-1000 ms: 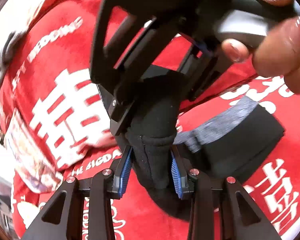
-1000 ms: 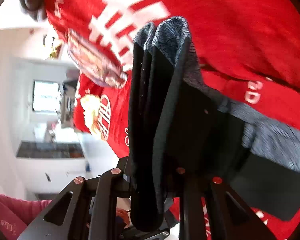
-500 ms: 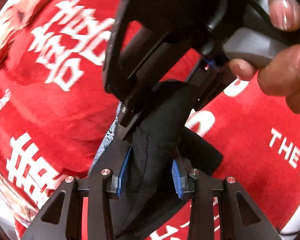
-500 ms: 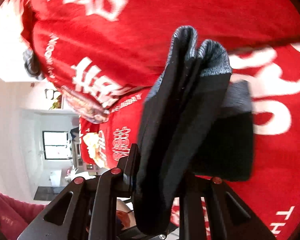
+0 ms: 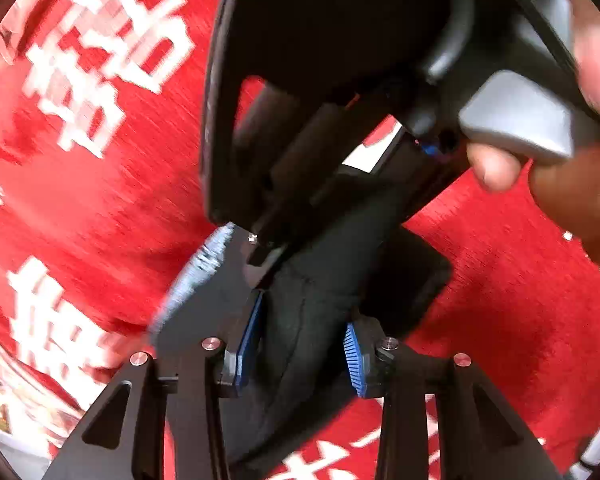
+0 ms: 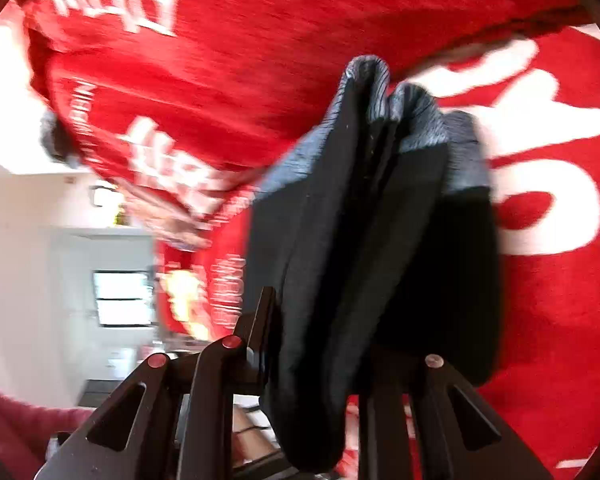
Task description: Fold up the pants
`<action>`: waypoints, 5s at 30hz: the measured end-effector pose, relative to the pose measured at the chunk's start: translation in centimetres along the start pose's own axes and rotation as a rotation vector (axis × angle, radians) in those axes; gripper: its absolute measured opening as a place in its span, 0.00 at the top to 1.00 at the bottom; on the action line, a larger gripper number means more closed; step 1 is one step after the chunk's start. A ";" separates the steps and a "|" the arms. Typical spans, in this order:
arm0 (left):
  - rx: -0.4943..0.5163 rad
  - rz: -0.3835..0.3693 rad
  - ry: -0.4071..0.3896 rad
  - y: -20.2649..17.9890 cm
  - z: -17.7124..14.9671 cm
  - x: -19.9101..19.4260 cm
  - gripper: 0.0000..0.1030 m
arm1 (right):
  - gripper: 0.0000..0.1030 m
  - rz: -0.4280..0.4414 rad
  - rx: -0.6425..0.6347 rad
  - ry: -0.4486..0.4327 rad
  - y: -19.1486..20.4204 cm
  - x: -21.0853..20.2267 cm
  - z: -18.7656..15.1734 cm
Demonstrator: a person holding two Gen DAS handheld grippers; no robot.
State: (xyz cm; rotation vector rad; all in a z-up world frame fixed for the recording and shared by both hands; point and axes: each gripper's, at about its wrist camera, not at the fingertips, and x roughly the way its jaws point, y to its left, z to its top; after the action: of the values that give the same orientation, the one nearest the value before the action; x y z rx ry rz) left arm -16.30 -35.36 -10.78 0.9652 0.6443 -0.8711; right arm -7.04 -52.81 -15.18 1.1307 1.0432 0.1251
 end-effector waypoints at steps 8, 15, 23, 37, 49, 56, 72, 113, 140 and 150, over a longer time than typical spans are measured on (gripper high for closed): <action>-0.136 -0.093 0.036 4.9 -3.2 -2.3 0.27 | 0.53 -0.115 0.201 -0.061 -3.9 -2.5 -2.3; -0.454 0.069 0.167 17.6 -4.5 1.3 0.27 | 0.67 -0.351 0.135 -0.174 -1.9 -7.3 -2.4; -0.671 -0.045 0.406 20.7 -7.6 11.0 0.25 | 0.68 -0.488 -0.056 -0.074 2.4 -1.1 -1.6; -0.660 -0.017 0.341 21.7 -10.4 6.5 0.14 | 0.68 -0.651 -0.113 -0.080 2.4 1.7 -2.3; -0.572 -0.019 0.378 17.0 -13.2 5.2 0.14 | 0.53 -0.730 -0.183 -0.074 3.9 3.6 -2.8; -0.565 -0.017 0.372 17.1 -13.2 5.1 0.14 | 0.49 -0.753 -0.192 -0.077 4.3 4.0 -3.0; -0.539 -0.010 0.385 16.9 -12.9 5.2 0.14 | 0.40 -0.699 -0.080 -0.103 3.4 1.2 -3.4; -0.537 -0.004 0.389 16.9 -13.0 5.4 0.14 | 0.31 -0.652 0.008 -0.102 1.8 1.5 -4.0; -0.534 -0.008 0.390 17.2 -13.0 5.3 0.14 | 0.31 -0.623 0.012 -0.101 1.3 1.2 -4.0; -0.668 -0.153 0.310 22.6 -12.9 4.6 0.14 | 0.30 -0.537 0.010 -0.154 0.9 -2.3 -3.0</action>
State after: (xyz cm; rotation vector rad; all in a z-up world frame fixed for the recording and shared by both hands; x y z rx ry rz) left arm 4.24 -18.75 -10.39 0.4443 1.1953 -0.5729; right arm -10.17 -51.62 -13.21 0.8216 1.1735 -0.3879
